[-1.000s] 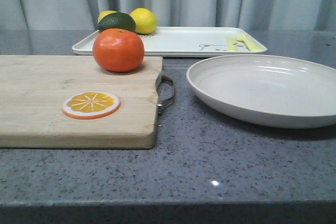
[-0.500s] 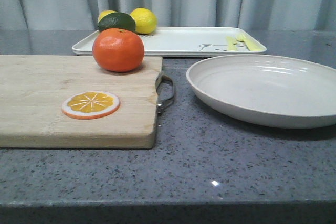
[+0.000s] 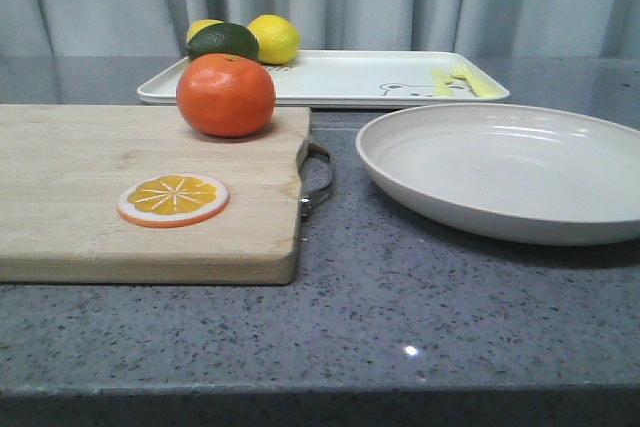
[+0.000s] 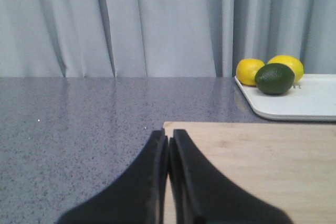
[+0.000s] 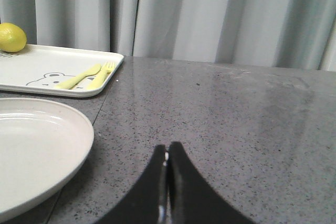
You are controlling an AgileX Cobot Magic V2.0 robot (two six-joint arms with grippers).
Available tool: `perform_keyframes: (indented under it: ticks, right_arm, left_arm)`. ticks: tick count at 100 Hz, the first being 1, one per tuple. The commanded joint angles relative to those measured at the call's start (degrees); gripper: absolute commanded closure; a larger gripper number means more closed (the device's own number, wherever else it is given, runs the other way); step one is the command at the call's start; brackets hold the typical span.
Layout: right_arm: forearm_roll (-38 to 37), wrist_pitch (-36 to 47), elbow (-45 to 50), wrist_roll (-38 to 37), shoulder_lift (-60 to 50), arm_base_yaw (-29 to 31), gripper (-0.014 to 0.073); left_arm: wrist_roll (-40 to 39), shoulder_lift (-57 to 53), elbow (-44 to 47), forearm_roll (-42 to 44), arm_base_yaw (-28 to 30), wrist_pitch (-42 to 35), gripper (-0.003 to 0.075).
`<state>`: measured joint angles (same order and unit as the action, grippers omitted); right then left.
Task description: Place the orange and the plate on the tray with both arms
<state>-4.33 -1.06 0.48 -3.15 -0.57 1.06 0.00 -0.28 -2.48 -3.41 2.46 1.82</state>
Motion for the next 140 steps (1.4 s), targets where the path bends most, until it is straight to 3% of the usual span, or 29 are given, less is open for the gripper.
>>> perform_keyframes:
  ticks: [1,39,67,128,136,140]
  right_arm:
    - [-0.6,1.8,-4.5,0.2,1.8,0.5,0.0659]
    - [-0.6,-5.8,-18.6,0.2,16.2,0.5,0.0659]
    - [-0.5,-6.1,-25.2,0.2,26.3,0.5,0.0659]
    - [-0.5,-5.8,-26.3,0.2,29.0,0.5,0.0659]
    - [-0.5,-5.8,-26.3,0.2,29.0,0.5,0.0659]
    - [-0.5,-5.8,-26.3,0.2,29.0,0.5,0.0659]
  left_arm:
    - [-0.5,0.3,-3.8,-0.5,0.0,-4.8,0.0741]
    - [-0.5,12.3,-14.3,-0.5,0.0,-5.0,0.0741]
    - [-0.5,24.7,-23.0,-0.5,0.0,-5.0,0.0741]
    - [-0.5,35.4,-24.9,-0.5,0.0,-6.2,0.0739]
    - [-0.5,36.3,-25.0,-0.5,0.0,-6.4,0.0697]
    - [-0.5,36.8,-25.1,-0.5,0.0,-6.5,0.0638]
